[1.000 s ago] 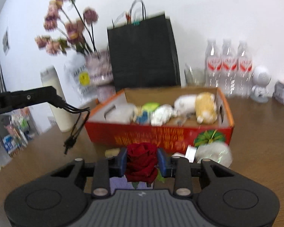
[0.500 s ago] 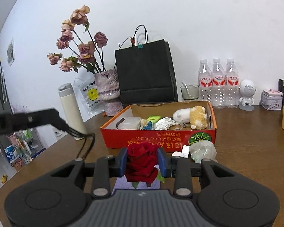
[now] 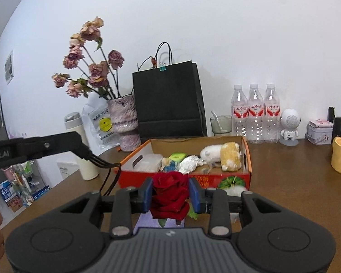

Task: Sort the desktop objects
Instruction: 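Carry the rose and cable into the cardboard box and open both tools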

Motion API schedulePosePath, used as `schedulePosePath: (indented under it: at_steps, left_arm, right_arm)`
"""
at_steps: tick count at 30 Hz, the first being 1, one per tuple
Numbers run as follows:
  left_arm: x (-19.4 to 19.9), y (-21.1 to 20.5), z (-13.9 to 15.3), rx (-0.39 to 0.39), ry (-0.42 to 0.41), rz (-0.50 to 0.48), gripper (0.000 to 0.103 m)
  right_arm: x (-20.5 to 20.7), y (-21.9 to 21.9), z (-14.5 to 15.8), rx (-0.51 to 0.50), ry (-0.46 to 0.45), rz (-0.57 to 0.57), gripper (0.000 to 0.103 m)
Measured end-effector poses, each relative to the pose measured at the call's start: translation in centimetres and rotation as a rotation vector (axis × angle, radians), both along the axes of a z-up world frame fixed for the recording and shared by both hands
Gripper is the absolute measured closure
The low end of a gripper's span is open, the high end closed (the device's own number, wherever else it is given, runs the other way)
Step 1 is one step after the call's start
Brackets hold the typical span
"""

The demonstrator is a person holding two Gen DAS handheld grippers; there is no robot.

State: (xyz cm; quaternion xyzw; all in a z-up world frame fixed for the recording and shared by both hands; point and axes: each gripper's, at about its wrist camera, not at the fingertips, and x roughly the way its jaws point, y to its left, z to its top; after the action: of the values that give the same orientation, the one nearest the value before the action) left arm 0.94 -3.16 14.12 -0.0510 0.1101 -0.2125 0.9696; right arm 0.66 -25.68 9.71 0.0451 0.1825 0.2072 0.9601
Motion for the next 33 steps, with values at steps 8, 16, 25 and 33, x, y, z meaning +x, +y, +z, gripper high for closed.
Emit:
schedulePosePath:
  at_steps: [8,16,25,33]
  left_arm:
    - [13.7,-4.1,1.3,0.17,-0.104,0.03,0.095]
    - [28.1,-5.5,-2.1,0.192,0.081,0.105,0.095]
    - [32.7,-6.0,-6.8,0.271,0.218,0.036,0.045]
    - [32.6,-1.3,-3.0,0.229,0.241,0.23,0.021]
  right_arm:
    - [11.1,0.6,1.8,-0.032,-0.004,-0.036,0.07]
    - [24.2,2.1,0.2,-0.087,0.172,0.018,0.07]
    - [34.0,4.5,-5.7,-0.157,0.427,-0.025,0.054]
    - [32.9,3.9,-4.6,-0.065,0.444,-0.009,0.031]
